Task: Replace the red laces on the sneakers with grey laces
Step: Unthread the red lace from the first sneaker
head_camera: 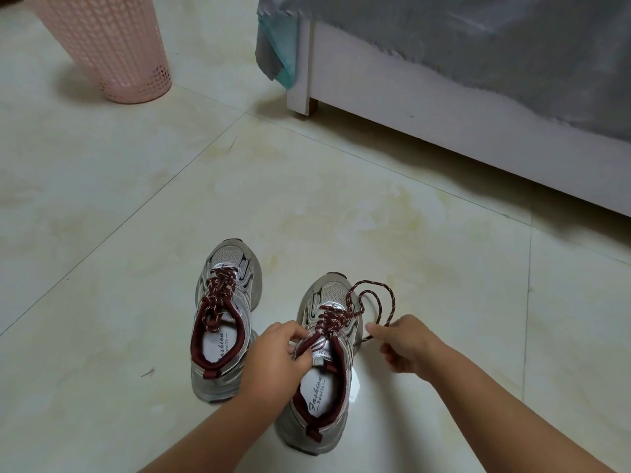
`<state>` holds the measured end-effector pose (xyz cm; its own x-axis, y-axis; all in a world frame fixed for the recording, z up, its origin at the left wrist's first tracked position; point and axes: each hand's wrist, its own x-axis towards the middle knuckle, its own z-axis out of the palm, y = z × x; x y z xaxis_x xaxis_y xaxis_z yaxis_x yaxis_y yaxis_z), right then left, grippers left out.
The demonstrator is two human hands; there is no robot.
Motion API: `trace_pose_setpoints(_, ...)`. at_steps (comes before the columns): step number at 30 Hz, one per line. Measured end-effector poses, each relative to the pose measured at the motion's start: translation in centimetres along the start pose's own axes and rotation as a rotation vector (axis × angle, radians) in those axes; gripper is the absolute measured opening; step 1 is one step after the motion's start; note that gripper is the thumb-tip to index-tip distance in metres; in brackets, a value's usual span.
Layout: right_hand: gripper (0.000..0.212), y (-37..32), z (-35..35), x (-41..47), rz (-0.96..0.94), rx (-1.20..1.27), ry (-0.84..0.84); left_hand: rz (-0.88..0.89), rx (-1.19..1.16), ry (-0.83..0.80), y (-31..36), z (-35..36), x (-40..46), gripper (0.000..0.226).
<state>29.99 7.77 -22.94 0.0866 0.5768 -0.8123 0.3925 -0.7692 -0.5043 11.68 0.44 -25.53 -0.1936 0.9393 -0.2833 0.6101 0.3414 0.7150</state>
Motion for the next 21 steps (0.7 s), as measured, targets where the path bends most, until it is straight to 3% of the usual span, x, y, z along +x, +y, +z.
trace_pose_setpoints(3,0.038,-0.1,0.4,0.0,-0.121,-0.402,0.265,-0.004,-0.008,-0.007,0.0,0.0,-0.1,0.011)
trace_pose_setpoints(5,0.042,-0.5,1.3,-0.3,-0.380,-0.512,0.423,-0.006,-0.027,-0.011,0.0,0.0,-0.1,0.011)
trace_pose_setpoints(7,0.027,-0.9,2.8,-0.7,-0.665,-0.555,0.327,-0.001,-0.032,-0.009,0.0,0.0,0.0,0.012)
trace_pose_setpoints(9,0.019,-1.0,4.5,-0.8,-0.816,-0.642,0.186,0.007,-0.014,-0.007,0.0,0.0,0.0,0.013)
trace_pose_setpoints(14,0.018,-1.2,6.0,0.0,-0.837,-0.852,0.104,0.011,-0.006,-0.006,0.0,0.0,0.0,0.016)
trace_pose_setpoints(21,0.029,-1.4,6.3,-0.1,-0.760,-0.864,0.108,0.013,0.000,-0.013,-0.1,0.1,-0.1,0.018)
